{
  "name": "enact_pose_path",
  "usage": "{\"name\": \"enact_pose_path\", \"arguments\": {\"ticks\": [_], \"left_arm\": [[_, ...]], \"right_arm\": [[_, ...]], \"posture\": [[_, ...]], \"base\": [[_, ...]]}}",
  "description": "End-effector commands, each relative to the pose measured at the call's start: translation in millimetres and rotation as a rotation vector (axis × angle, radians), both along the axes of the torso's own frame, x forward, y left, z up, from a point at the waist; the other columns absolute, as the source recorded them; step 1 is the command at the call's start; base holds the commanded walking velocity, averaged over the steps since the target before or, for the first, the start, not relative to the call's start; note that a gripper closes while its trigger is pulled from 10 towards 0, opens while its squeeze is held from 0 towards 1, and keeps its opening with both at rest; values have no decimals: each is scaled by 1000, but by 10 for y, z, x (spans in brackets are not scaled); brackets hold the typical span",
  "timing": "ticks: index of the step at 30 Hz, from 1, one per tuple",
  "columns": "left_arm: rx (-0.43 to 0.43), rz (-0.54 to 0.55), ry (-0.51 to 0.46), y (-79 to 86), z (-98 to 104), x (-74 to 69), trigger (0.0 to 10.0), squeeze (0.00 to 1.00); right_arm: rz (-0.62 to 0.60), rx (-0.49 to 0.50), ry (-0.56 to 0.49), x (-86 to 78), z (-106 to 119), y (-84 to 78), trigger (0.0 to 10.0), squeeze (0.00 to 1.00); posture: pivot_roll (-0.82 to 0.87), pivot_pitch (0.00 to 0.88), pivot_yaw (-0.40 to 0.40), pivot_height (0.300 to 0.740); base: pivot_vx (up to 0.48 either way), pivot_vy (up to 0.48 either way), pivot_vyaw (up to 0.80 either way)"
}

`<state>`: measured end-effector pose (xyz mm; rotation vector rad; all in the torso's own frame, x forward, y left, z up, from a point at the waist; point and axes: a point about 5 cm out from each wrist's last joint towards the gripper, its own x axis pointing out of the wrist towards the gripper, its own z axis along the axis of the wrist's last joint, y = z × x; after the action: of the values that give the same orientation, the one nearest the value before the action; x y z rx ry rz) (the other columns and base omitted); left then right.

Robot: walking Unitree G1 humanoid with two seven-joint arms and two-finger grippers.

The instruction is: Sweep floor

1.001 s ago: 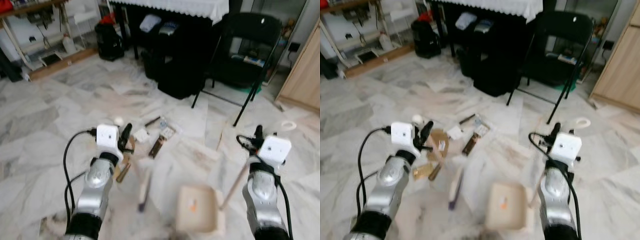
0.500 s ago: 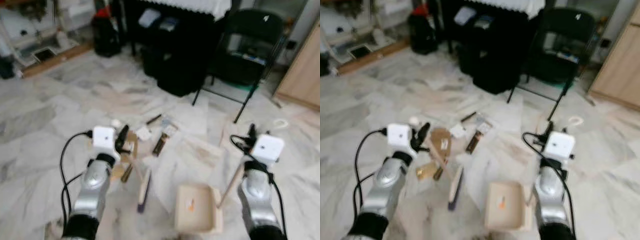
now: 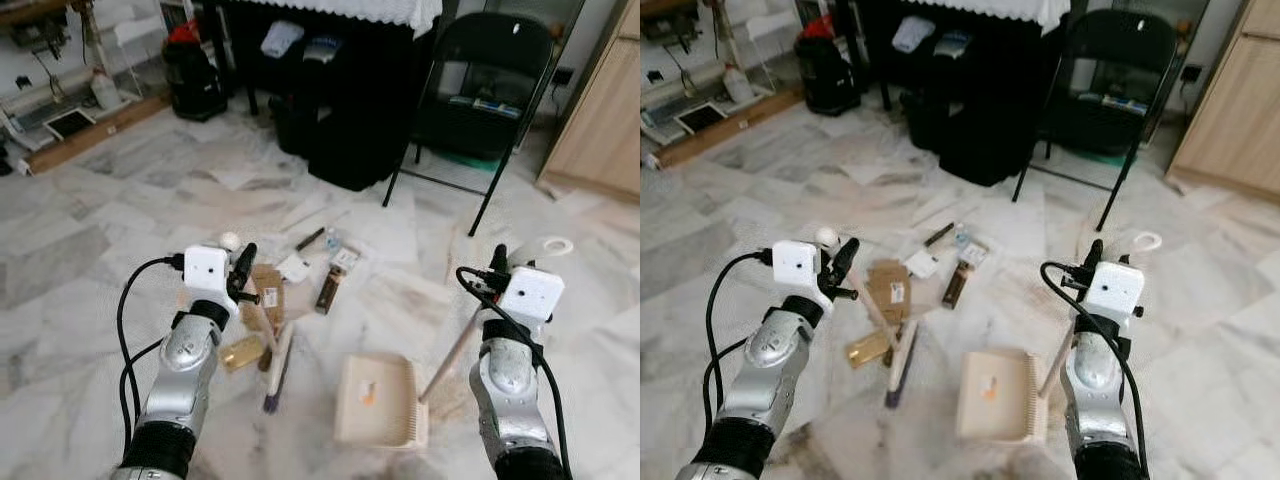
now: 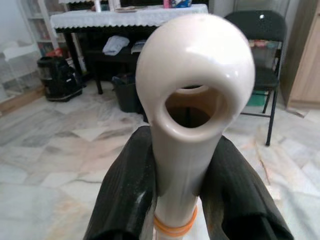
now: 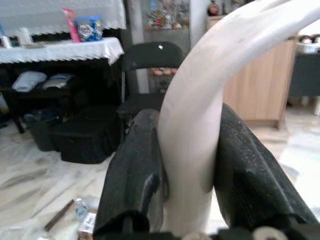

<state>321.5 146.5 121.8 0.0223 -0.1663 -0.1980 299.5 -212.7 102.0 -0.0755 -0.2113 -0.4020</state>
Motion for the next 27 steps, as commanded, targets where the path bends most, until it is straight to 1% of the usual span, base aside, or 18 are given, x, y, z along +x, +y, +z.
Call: {"name": "enact_pose_path", "arguments": {"ticks": [1,27], "left_arm": [[-5,-1,-42,30,87,13,10000,0],[-4,11,-41,40,91,3,10000,0]], "right_arm": [[8,-18,-37,31,87,18,10000,0],[27,-27,-32,26,87,44,10000,0]], "posture": [[0,15,64,740],[3,59,60,740]], "base": [[0,289,0],[0,290,0]]}}
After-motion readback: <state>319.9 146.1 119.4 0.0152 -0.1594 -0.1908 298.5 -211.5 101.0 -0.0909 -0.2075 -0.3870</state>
